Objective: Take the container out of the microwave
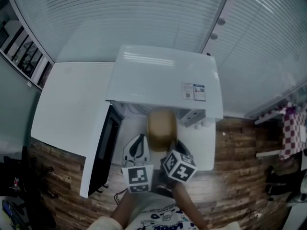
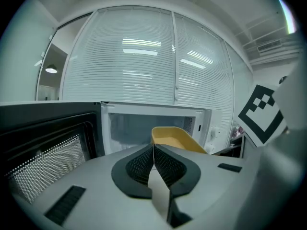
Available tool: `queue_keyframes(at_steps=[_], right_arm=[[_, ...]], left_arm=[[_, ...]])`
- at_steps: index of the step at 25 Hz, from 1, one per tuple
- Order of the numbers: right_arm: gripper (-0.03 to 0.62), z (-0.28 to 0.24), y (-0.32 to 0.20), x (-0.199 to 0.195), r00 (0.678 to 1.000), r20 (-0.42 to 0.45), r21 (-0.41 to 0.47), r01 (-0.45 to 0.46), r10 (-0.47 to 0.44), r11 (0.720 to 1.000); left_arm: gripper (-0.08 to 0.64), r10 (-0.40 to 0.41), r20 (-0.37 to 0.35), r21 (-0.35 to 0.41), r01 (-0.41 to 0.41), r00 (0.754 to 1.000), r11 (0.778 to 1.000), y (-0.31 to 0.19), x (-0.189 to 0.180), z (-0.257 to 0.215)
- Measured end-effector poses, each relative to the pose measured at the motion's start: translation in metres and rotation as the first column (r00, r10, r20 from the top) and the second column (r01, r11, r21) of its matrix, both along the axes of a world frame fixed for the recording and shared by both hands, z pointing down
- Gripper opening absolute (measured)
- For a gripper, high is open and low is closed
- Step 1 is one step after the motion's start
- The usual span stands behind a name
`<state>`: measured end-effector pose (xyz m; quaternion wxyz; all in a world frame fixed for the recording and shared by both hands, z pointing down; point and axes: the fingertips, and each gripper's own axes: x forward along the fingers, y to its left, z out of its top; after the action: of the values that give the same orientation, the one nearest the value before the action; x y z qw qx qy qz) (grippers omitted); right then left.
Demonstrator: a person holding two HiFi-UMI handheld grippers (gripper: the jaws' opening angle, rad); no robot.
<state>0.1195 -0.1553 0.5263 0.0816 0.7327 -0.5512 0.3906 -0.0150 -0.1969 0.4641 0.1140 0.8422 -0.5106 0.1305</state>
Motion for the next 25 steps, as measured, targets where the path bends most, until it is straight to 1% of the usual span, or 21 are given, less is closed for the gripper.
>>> queue_keyframes(at_steps=[6, 16, 25], right_arm=[[0.037, -0.005, 0.035, 0.008, 1.0, -0.004, 0.013, -0.009, 0.009, 1.0], [0.037, -0.005, 0.103, 0.008, 1.0, 0.007, 0.017, -0.014, 0.014, 1.0], [0.037, -0.016, 0.139, 0.004, 1.0, 0.005, 0.031, -0.002, 0.001, 1.0]], left_arm=[[0.044, -0.004, 0.001, 0.015, 0.004, 1.0, 1.0, 0.031, 0.003, -0.005], [0.044, -0.014, 0.019, 0.039, 0.013, 1.0, 0.999, 0.1, 0.0, -0.01], [0.044, -0.029, 0.02, 0.076, 0.028, 0.999, 0.997, 0.146, -0.008, -0.023]])
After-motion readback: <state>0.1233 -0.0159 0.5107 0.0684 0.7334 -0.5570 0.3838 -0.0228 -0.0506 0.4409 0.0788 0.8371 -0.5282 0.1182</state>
